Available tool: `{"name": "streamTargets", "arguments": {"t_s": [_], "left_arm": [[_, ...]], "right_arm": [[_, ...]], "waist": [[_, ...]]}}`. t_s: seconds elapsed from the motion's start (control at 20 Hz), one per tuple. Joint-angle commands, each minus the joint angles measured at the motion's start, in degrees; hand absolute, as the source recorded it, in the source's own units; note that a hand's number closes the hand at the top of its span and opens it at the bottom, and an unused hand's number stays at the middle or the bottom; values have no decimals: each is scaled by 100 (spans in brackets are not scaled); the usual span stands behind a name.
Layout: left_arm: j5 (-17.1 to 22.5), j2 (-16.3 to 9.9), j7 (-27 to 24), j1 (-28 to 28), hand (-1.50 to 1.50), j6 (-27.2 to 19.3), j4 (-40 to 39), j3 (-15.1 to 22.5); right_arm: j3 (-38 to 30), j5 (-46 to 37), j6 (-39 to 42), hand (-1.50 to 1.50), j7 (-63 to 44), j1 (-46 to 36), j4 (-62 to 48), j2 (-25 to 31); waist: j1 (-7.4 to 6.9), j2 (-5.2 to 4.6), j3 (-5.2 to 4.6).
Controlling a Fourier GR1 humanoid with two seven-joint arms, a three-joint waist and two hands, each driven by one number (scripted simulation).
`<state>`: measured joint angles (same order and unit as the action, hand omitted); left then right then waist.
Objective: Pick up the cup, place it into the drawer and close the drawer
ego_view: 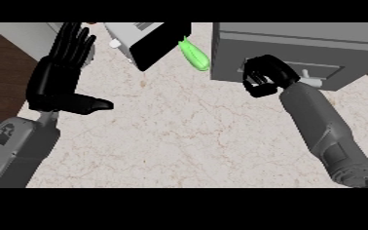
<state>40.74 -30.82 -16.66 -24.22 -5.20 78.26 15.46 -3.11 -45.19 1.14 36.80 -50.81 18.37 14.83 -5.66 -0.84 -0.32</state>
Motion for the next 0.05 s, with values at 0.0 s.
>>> {"name": "streamTargets", "arguments": {"t_s": [0.0], "left_arm": [[33,-46,-11,50,-150,110,-76,-64]], "right_arm": [[-383,106,-291,150,-718,-584,-309,530]], "waist": [[-139,-216,52]]}}
